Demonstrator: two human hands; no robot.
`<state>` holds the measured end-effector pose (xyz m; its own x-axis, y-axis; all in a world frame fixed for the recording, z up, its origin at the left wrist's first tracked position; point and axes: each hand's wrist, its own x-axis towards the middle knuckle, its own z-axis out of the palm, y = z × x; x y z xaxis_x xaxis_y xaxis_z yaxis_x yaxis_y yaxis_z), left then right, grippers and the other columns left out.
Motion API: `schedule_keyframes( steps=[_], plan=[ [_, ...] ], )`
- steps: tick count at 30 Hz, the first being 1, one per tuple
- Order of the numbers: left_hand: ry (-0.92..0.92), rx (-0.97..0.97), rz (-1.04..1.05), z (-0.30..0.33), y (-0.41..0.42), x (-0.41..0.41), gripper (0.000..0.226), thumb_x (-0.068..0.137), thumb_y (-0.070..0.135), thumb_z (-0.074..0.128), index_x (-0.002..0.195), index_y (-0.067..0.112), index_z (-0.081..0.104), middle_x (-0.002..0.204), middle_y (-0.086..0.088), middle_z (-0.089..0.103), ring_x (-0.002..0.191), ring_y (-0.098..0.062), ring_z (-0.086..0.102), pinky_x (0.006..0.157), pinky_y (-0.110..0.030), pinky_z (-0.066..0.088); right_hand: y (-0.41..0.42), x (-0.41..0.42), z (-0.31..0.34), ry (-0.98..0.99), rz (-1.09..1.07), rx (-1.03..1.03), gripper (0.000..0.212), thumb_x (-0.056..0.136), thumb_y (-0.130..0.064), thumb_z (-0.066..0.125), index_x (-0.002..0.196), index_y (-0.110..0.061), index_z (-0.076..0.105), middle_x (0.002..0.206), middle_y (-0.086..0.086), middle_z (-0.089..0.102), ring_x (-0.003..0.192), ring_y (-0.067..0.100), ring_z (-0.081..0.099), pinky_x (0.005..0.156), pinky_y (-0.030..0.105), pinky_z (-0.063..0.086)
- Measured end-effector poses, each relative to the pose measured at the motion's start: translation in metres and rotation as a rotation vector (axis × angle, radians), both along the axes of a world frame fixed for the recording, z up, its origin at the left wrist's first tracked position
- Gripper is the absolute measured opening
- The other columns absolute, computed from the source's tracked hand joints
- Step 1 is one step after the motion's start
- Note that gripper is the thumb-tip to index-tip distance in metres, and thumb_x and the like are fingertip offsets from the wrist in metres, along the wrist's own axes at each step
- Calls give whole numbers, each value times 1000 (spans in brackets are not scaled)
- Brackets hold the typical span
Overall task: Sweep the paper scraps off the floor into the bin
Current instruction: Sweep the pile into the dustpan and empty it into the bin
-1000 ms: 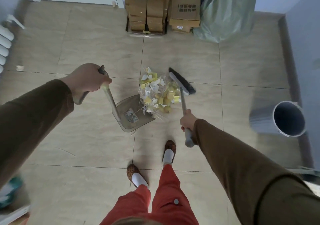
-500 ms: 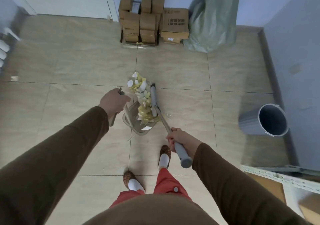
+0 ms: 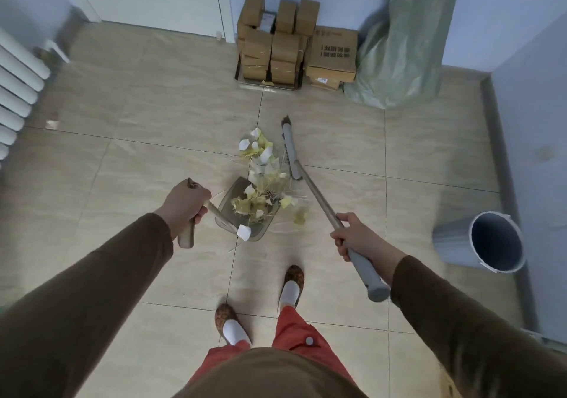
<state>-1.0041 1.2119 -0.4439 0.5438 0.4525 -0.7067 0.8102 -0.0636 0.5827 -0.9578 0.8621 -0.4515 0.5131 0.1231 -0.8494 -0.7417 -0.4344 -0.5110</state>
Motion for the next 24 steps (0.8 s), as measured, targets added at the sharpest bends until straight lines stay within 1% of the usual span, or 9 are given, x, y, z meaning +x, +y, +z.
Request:
schedule_keyframes(
  steps=[3,8,9,11,14,16,18,21,24],
  plan=[
    [-5,2,30,2,-8,7,4,85,7,51,87,11,50,71,-15,49,43,-18,38,43,-22,32,17,69,-23,-93,185,-89,47,95,-4,48,137,-20,36,81,10,53,48,14,50,41,22,44],
    [116,19,54,2,-9,32,8,86,4,47,86,12,48,73,-13,47,48,-19,34,46,-23,30,67,197,-82,-174,521,-244,42,98,-7,41,138,-19,34,117,18,51,56,19,59,43,25,48],
    [137,40,57,0,-7,35,8,85,4,47,86,11,48,73,-14,48,49,-19,34,47,-23,29,77,213,-92,-160,569,-273,42,99,-7,40,139,-19,33,116,19,50,56,20,60,43,26,48],
    [168,76,46,-4,-2,41,7,85,5,47,86,10,51,74,-14,49,49,-19,33,47,-23,29,93,233,-108,-169,666,-330,46,99,-3,41,142,-14,32,98,18,53,57,21,56,44,27,47],
    [186,82,30,-8,6,47,7,84,6,50,86,13,52,78,-14,49,50,-18,30,49,-23,27,101,226,-125,-250,855,-403,53,92,1,50,143,-3,32,81,13,53,62,24,53,53,32,45],
    [187,75,30,-9,10,49,3,84,10,56,86,12,56,77,-14,51,51,-18,31,50,-24,28,91,203,-131,-175,954,-422,51,95,-3,44,141,-9,25,86,17,54,66,27,53,55,35,45],
    [186,69,27,-9,10,47,11,84,18,64,88,9,60,75,-14,53,50,-19,34,50,-24,31,71,174,-130,-126,964,-399,50,95,-5,41,141,-16,23,90,20,54,69,29,53,57,36,47],
    [169,49,21,-6,7,46,22,83,27,69,88,7,61,72,-13,54,49,-18,36,49,-24,32,35,131,-112,-58,944,-339,45,95,-9,41,136,-23,27,90,17,52,63,24,51,48,30,46],
    [167,38,16,-1,4,44,24,85,29,68,86,7,59,71,-12,55,49,-17,37,49,-25,33,6,91,-97,13,932,-294,52,91,-4,42,136,-28,29,93,17,51,56,20,49,43,26,44]
  ],
)
